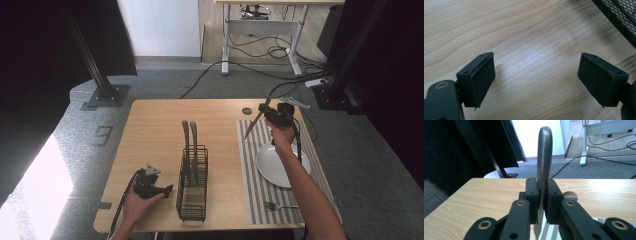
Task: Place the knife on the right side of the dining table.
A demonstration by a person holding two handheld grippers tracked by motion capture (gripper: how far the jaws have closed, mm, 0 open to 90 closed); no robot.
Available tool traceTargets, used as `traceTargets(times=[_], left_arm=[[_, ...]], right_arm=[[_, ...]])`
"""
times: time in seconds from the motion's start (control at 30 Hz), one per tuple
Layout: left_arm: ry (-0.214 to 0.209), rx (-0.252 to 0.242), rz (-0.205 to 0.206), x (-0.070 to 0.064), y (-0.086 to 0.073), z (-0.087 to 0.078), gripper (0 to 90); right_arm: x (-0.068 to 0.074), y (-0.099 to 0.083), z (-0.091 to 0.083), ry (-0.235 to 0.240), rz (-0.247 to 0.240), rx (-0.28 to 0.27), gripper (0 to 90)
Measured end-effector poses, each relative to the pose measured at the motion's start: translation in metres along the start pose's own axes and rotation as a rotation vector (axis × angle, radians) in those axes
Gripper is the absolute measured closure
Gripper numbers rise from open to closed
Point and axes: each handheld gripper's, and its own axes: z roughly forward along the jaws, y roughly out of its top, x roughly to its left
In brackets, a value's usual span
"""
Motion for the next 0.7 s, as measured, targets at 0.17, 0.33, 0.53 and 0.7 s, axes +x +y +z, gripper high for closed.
traceTargets(times=[0.17, 0.33, 0.53, 0.7], left_arm=[[-0.001, 0.000, 0.002, 0.000, 0.000, 0.000, 14.6], [0.000, 0.002, 0.004, 0.000, 0.000, 0.000, 14.6], [0.000, 0.006, 0.005, -0.001, 0.000, 0.001, 14.6], [0.001, 0.006, 0.005, -0.001, 0.000, 0.001, 14.7]], right_arm=[[-0.007, -0.006, 0.004, -0.008, 0.025, -0.008, 82.6], [-0.015, -0.011, 0.004, -0.005, 0.070, -0.026, 82.5], [-0.022, -0.014, 0.002, -0.013, 0.090, -0.043, 82.5], [-0.026, -0.016, 0.000, -0.017, 0.103, -0.050, 82.3]])
